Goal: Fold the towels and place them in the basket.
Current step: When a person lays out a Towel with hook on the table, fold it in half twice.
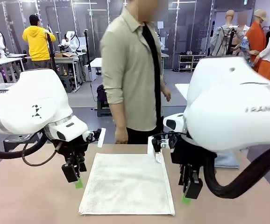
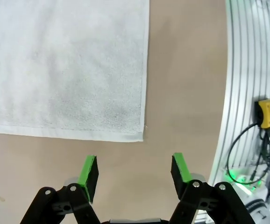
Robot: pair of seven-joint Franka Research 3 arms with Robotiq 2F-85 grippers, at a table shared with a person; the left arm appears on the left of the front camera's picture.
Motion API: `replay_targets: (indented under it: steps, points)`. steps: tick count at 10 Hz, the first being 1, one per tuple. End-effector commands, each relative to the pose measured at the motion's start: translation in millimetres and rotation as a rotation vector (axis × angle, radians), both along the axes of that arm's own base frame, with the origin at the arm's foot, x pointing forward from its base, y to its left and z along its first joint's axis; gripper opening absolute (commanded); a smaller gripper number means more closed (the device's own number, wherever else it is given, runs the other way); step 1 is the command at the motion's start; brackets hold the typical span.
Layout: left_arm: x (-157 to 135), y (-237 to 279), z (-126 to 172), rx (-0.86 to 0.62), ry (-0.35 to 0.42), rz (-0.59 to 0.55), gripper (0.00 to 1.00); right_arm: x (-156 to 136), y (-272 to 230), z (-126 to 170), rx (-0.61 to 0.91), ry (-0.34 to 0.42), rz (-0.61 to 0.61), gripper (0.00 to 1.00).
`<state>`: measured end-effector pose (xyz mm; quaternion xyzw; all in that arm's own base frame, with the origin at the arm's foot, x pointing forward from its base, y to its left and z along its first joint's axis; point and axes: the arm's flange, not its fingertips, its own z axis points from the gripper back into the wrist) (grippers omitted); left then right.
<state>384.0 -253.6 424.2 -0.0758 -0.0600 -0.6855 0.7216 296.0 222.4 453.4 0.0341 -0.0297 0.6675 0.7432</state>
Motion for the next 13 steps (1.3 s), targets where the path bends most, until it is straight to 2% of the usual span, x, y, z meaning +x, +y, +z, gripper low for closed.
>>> replay_targets:
  steps: [1, 2, 7, 9, 13]
  points:
    - [1, 3, 7, -0.017, -0.013, 0.010, 0.80, 9, 11, 10, -0.007, -0.018, -0.031, 0.64]
    - [1, 3, 7, -0.017, -0.013, 0.010, 0.80, 0, 0, 0, 0.000, 0.000, 0.000, 0.64]
    - [4, 4, 5, -0.011, -0.006, 0.010, 0.80, 3, 3, 2, -0.003, -0.003, 0.000, 0.64]
    - [-23, -5, -11, 0.047, -0.041, 0.032, 0.80, 1, 6, -17, -0.008, 0.006, 0.029, 0.64]
    - [-45, -11, -43, 0.134, -0.101, 0.011, 0.80, 2, 15, -68, -0.046, 0.005, 0.047, 0.64]
